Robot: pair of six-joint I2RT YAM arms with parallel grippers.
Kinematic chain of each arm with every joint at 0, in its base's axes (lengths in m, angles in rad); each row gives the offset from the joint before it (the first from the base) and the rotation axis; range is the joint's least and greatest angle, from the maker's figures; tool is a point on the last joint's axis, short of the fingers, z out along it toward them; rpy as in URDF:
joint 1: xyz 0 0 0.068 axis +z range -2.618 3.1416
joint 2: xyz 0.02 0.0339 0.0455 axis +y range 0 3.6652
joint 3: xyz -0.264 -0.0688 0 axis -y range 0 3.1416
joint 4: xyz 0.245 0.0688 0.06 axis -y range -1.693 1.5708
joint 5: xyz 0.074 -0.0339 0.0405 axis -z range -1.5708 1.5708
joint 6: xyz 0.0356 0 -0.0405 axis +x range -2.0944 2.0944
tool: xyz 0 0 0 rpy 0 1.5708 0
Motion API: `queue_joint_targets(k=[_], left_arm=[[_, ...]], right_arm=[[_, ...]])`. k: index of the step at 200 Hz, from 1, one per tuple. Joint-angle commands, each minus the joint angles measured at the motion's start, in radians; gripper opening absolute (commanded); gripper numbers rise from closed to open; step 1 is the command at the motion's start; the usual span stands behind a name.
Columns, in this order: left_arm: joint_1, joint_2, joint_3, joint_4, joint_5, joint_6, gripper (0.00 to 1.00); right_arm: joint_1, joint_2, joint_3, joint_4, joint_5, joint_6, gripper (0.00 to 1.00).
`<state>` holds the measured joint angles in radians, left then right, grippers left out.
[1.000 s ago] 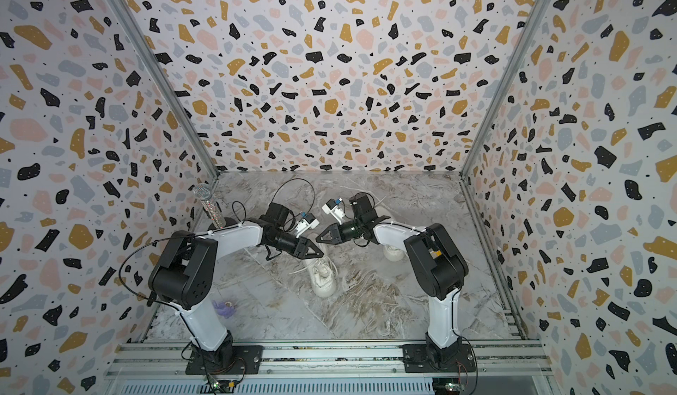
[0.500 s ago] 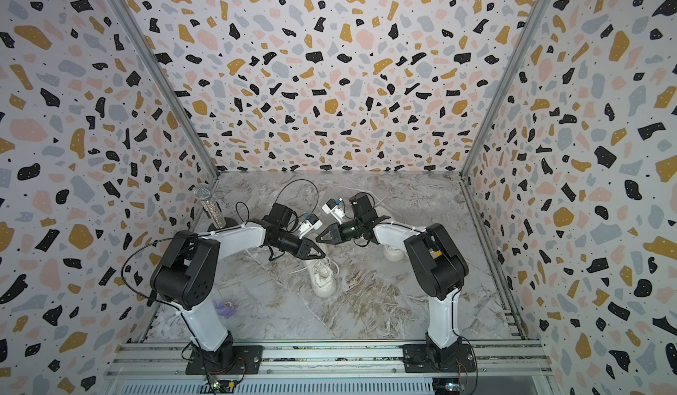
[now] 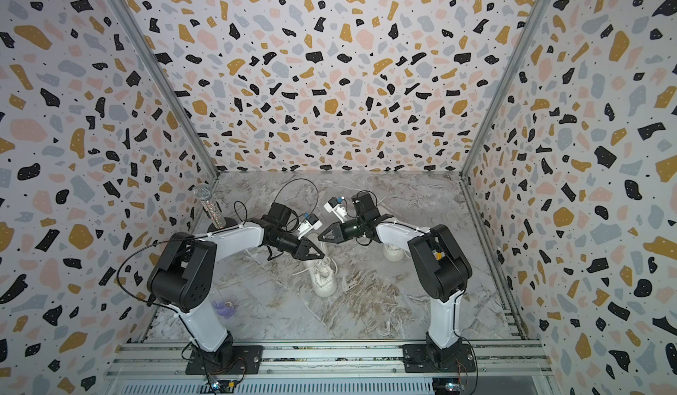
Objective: Tie the shoes
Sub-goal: Cross the shoelace with the shoelace.
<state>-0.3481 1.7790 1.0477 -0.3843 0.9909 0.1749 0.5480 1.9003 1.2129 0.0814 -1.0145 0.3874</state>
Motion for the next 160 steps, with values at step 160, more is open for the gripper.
queue_joint_targets(k=[160], left_arm=[[-0.011, 0.01, 0.022, -0.044, 0.025, -0.055, 0.41]], right_arm=[[-0.006, -0.052, 0.04, 0.021, -0.002, 0.005, 0.0]])
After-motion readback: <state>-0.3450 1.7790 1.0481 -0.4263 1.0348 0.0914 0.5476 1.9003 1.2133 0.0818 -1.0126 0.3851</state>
